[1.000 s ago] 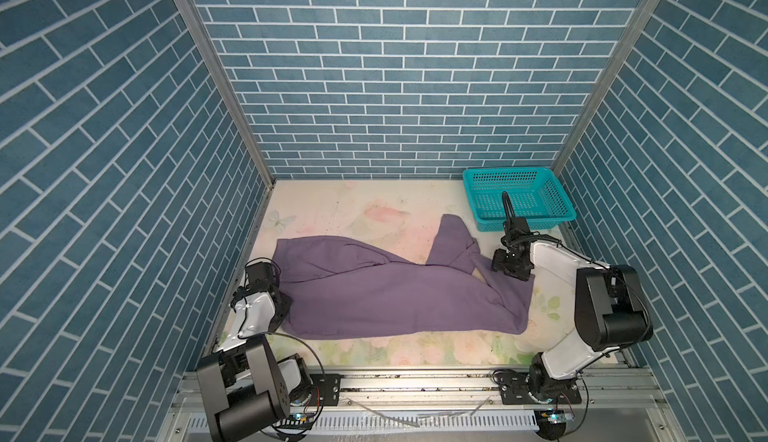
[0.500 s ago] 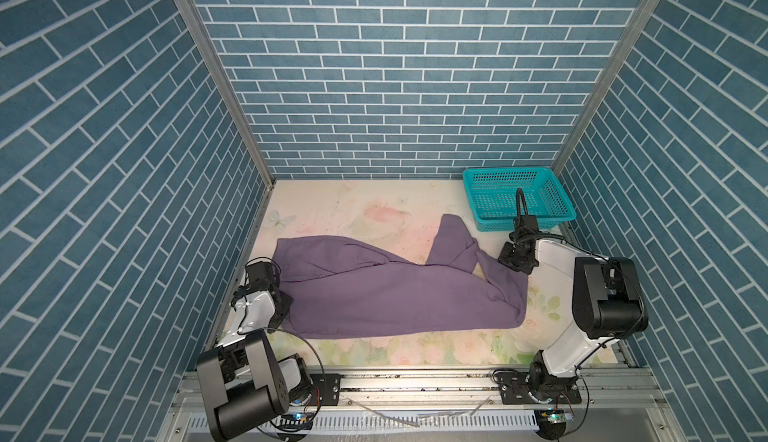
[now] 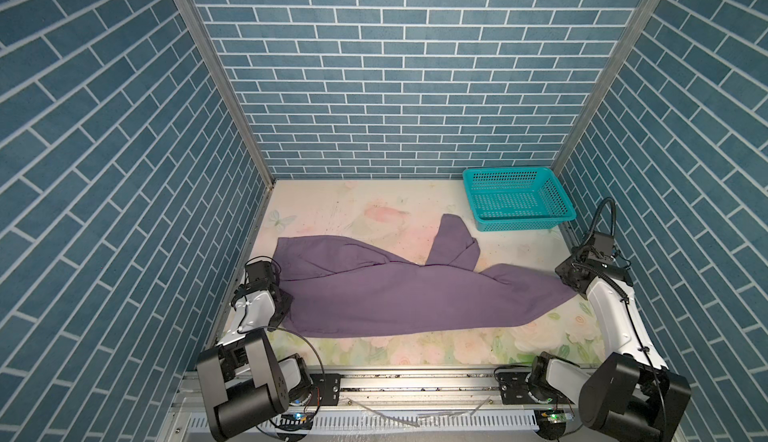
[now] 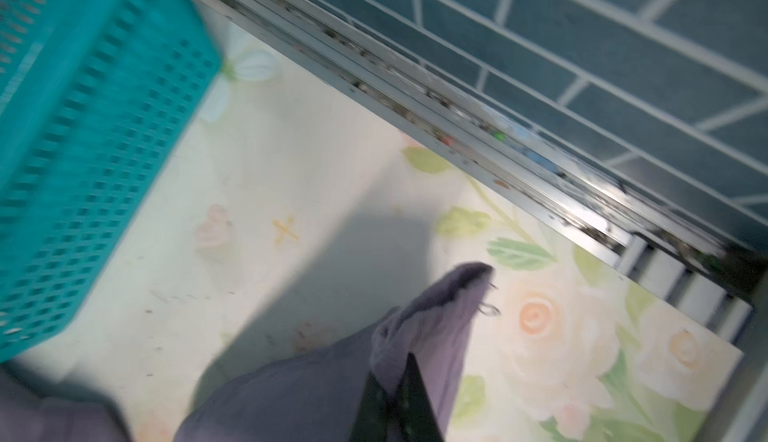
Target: Fold and stack the trousers
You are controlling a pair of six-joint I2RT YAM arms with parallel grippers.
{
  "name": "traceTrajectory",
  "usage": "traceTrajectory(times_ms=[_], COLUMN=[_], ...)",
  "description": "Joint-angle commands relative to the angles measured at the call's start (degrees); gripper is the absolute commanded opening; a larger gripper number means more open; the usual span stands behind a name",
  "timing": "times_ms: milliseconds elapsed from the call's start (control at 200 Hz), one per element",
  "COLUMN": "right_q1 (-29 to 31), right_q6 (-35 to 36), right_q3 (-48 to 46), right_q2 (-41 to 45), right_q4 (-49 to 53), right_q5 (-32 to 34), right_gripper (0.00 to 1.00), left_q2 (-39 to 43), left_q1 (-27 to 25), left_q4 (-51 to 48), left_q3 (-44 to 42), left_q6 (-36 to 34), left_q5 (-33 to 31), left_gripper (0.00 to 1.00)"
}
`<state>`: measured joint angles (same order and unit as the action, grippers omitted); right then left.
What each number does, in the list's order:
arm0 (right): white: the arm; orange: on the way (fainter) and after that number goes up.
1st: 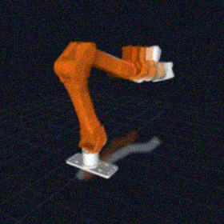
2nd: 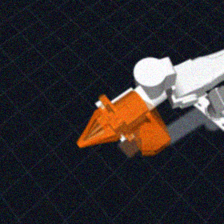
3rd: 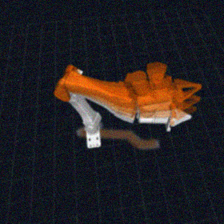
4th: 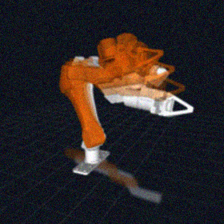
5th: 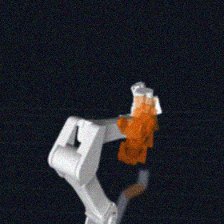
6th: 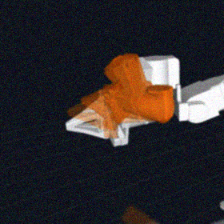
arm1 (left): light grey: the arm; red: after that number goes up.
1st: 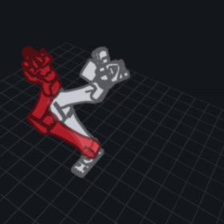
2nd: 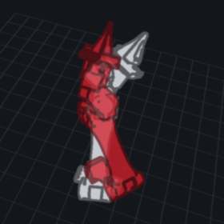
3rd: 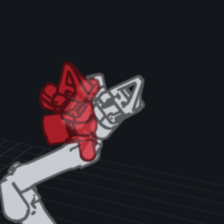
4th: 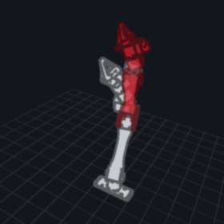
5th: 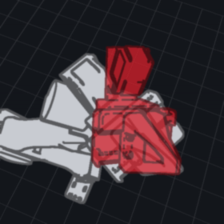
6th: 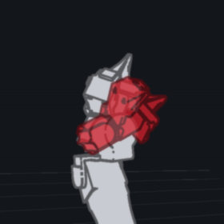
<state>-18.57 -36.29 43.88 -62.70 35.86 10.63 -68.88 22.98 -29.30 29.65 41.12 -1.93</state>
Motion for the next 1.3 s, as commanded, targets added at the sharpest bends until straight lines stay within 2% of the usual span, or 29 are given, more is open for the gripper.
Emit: traceTrajectory(times_ms=[0, 55, 150, 285, 365, 520, 625, 720, 885, 955, 1155, 1205, 1295], right_q1=[-1.2, -1.1, 1.3, 13.7, 20.0, 28.2, 32.2, 34.7, 38.4, 39.0, 39.3, 39.3, 39.3], right_q6=[-0.6, -0.1, 0.5, 3.0, 4.7, 8.5, 10.5, 11.4, 12.9, 12.8, 11.9, 11.9, 11.7], right_q3=[-3.7, -3.5, -1.0, 6.8, 10.7, 14.6, 16.1, 17.4, 18.9, 20.4, 23.4, 24.4, 25.6], right_q2=[1.7, 2.4, 3.1, -0.6, -4.4, -14.4, -21.1, -25.9, -32.7, -36.0, -41.9, -43.3, -45.1], right_q4=[3.5, 2.7, 1.7, 2.6, 0.3, -7.4, -11.8, -14.3, -18.6, -19.0, -21.4, -21.1, -21.1], right_q5=[-0.1, -2.7, -4.6, 3.5, 4.2, -0.6, -3.2, -5.2, -5.8, -5.4, -5.7, -6.4, -7.7], right_gripper=[0.38, 0.46, 0.51, 0.6, 0.68, 0.71, 0.65, 0.61, 0.6, 0.62, 0.64, 0.62, 0.52], left_q2=[0.1, 1.3, 4.8, 10.5, 12.2, 11.4, 4.8, -2.7, -16.0, -21.0, -29.9, -31.6, -34.0], left_q1=[0.3, 0.3, -0.2, -5.4, -10.5, -20.6, -29.5, -34.2, -37.1, -38.5, -40.0, -40.0, -40.0], left_q4=[-0.4, -1.1, -2.2, -7.2, -10.4, -12.0, -10.8, -8.7, -5.8, -6.4, -5.9, -5.6, -5.2], left_q3=[0.1, 0.4, 1.4, 6.7, 10.8, 18.1, 23.5, 27.6, 33.3, 36.2, 39.7, 40.4, 41.2], left_q6=[-0.9, -0.8, 0.5, 3.4, 4.5, 6.3, 4.9, 3.1, 1.0, 0.4, -0.6, -1.0, -1.4], left_q5=[0.6, 1.2, 2.7, -0.8, -5.4, -12.4, -17.4, -17.4, -14.1, -14.8, -15.1, -14.9, -14.4], left_gripper=[0.1, 0.23, 0.5, 0.75, 0.85, 0.89, 0.87, 0.88, 0.88, 0.88, 0.92, 0.92, 0.93])
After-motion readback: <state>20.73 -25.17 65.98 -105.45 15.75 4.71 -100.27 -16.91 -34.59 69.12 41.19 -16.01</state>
